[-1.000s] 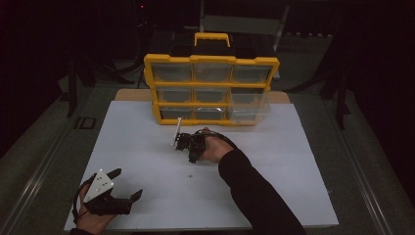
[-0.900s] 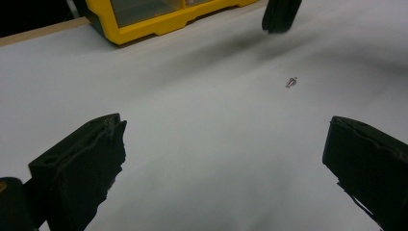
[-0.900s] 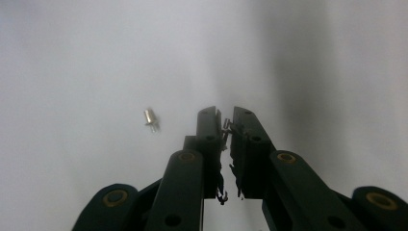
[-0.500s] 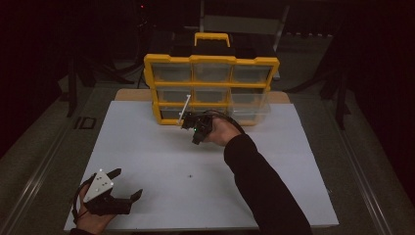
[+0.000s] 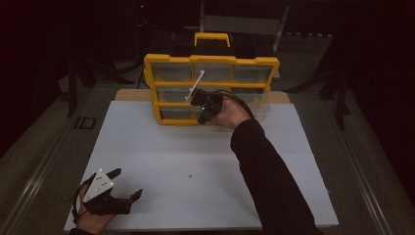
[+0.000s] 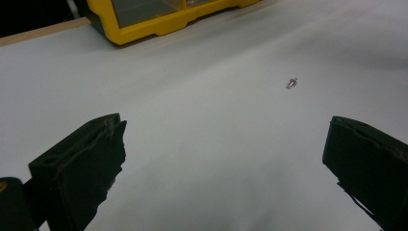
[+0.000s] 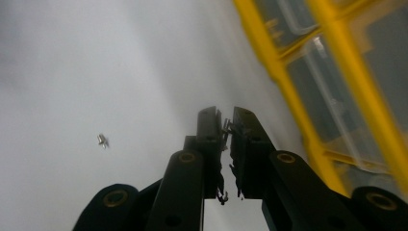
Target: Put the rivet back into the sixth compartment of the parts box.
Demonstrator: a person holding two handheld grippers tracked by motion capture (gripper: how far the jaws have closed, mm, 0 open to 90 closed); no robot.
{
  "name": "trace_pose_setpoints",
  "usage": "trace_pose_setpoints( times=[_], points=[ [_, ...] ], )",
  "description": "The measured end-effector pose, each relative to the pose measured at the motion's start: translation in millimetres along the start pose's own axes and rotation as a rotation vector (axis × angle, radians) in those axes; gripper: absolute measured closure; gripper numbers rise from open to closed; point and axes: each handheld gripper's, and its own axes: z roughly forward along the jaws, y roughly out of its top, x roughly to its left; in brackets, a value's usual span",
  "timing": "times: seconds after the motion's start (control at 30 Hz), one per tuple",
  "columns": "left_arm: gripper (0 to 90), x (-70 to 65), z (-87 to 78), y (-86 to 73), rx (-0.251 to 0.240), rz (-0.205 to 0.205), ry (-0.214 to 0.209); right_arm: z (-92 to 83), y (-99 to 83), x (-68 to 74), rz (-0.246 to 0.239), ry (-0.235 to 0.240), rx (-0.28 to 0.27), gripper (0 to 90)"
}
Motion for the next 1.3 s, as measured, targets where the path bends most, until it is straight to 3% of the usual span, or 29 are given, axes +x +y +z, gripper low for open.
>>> trace_pose_setpoints(
  times=[0.4, 0.8, 1.07, 1.3],
  points=[
    [1.7, 0.2, -0.3, -0.1, 0.0, 0.001, 0.0, -31.1, -10.7, -26.2, 0.088, -0.076, -0.055, 82.3],
    [1.7, -0.1, -0.4, 0.0, 0.003, 0.001, 0.001, -67.1, -39.4, -49.6, 0.183, -0.156, -0.092, 82.3],
    [1.7, -0.7, 0.0, -0.1, 0.0, -0.002, 0.002, -79.3, -64.4, -64.7, 0.239, -0.232, -0.038, 82.4],
    [1.7, -0.8, 0.3, 0.0, 0.0, -0.001, 0.003, -79.7, -74.3, -69.6, 0.261, -0.252, -0.009, 80.8]
  ],
)
